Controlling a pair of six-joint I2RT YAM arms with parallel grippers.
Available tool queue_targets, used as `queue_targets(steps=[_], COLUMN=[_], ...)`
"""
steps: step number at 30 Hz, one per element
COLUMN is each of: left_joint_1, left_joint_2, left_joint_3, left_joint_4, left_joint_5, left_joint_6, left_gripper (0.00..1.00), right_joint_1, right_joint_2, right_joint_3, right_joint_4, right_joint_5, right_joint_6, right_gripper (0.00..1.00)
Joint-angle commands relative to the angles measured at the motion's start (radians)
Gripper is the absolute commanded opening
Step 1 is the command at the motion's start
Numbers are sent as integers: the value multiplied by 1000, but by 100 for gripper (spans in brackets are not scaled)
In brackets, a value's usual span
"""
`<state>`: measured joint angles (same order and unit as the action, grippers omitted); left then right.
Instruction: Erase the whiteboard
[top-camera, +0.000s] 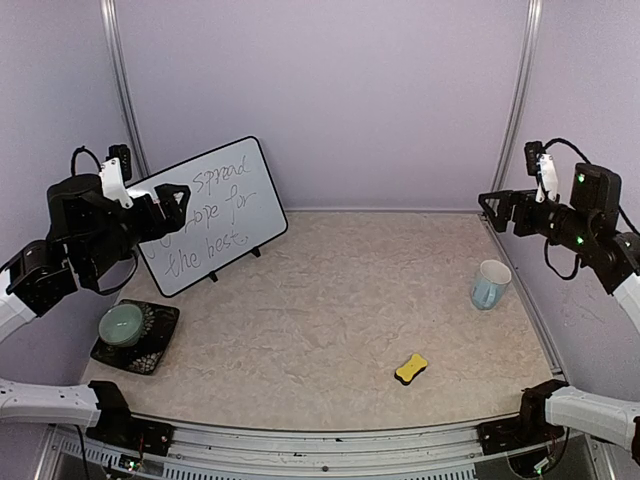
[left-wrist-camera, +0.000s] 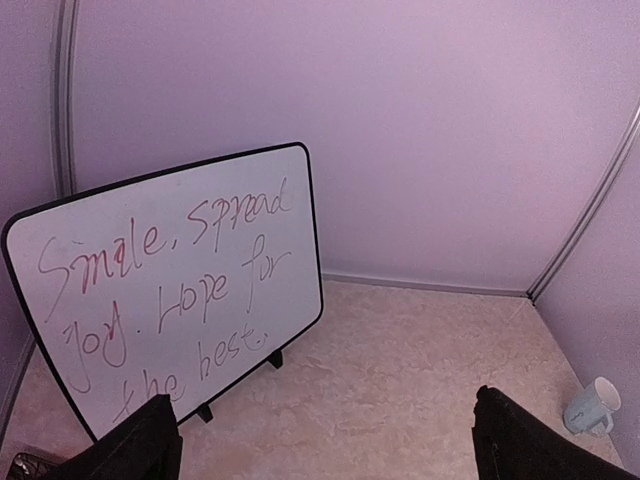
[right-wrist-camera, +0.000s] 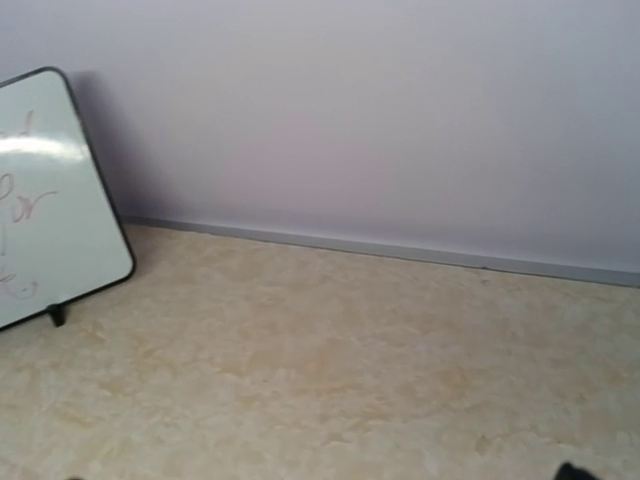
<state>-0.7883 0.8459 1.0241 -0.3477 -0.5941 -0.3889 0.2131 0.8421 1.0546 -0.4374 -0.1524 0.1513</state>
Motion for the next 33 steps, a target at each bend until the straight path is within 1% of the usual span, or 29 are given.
queue_targets(steps=[1,4,6,9,12,15,18,21,25,29,33], left_joint_1=[5,52,111,188,213,217,211,172,126,123,118], left_joint_2=[-7,-56,-85,-78,-38,-1,56,120,209,291,395], left_joint_3=[25,-15,-41,-34,-16,-39,-75,-102,-131,-161,-176], left_joint_4=[-2,49,76,46,1,9,21,19,23,53,93], left_joint_5=[46,110,150,181,169,147,108,43,-48,-65,-76], left_joint_6=[10,12,13,3,-9,-55,-145,-234,-345,-443,-487], left_gripper=[99,99,99,99,99,99,99,99,99,99,99], right_joint_1=[-1,0,-1,-1,-1,-1,0,0,12,67,132], right_joint_2=[3,0,-8,-32,-15,35,64,69,110,154,199], right_joint_3=[30,26,17,-8,-4,13,-14,-57,-74,-75,-88], right_joint_4=[27,32,34,45,42,2,-3,22,21,20,37], right_joint_5=[-57,-68,-76,-78,-162,-189,-196,-193,-165,-110,-67], right_joint_6=[-12,10,48,119,123,150,169,192,194,185,177], right_gripper=[100,100,100,100,100,100,100,100,100,100,100])
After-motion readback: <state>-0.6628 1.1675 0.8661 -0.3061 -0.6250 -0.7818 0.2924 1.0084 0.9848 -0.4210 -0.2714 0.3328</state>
